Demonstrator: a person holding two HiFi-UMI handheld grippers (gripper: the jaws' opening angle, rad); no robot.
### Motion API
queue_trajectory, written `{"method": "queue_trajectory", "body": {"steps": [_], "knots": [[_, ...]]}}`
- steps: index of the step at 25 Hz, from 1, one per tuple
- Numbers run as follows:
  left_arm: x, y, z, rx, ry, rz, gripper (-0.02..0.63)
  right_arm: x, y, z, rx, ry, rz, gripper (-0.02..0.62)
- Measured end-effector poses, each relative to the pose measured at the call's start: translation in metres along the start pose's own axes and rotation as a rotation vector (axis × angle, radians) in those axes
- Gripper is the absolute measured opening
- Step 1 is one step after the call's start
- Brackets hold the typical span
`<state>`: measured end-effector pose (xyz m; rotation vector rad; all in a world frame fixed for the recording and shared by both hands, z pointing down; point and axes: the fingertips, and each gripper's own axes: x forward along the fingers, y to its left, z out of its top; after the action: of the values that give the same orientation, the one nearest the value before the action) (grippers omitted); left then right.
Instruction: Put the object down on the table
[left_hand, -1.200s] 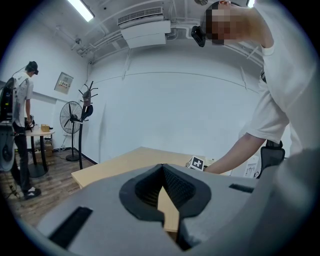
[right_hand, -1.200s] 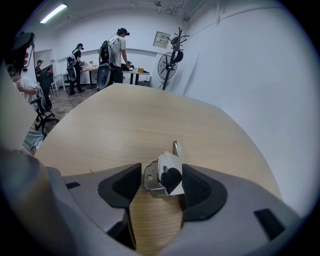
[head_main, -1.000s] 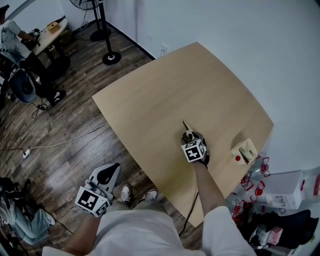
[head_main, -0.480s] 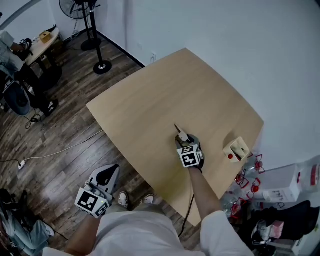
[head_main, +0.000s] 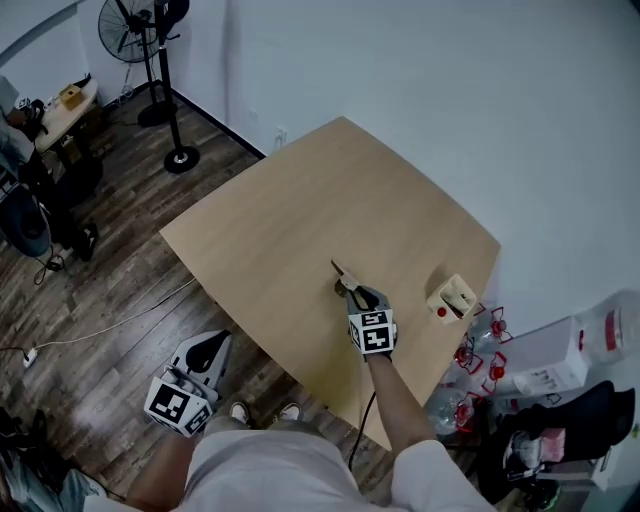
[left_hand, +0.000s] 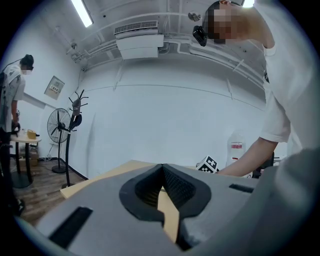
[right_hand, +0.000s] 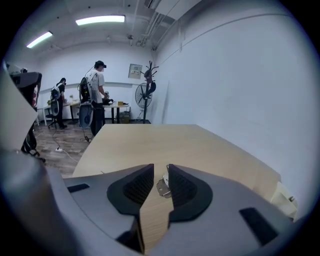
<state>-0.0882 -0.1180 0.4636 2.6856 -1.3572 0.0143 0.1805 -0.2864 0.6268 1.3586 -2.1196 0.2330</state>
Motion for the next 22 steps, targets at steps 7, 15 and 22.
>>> {"method": "queue_trajectory", "body": {"steps": [7,15,22], "knots": [[-0.007,0.006,0.019,0.036,-0.041,-0.042,0.005,-0.05,0.001,0.012,0.189,-0.112,-0.04,-0.002],[-0.011,0.016,0.041,0.072,-0.084,-0.063,0.005,-0.118,-0.011,0.034,0.358,-0.289,-0.073,-0.002],[-0.013,0.029,0.066,0.102,-0.13,-0.058,0.005,-0.2,-0.025,0.081,0.374,-0.488,-0.108,-0.002]]}}
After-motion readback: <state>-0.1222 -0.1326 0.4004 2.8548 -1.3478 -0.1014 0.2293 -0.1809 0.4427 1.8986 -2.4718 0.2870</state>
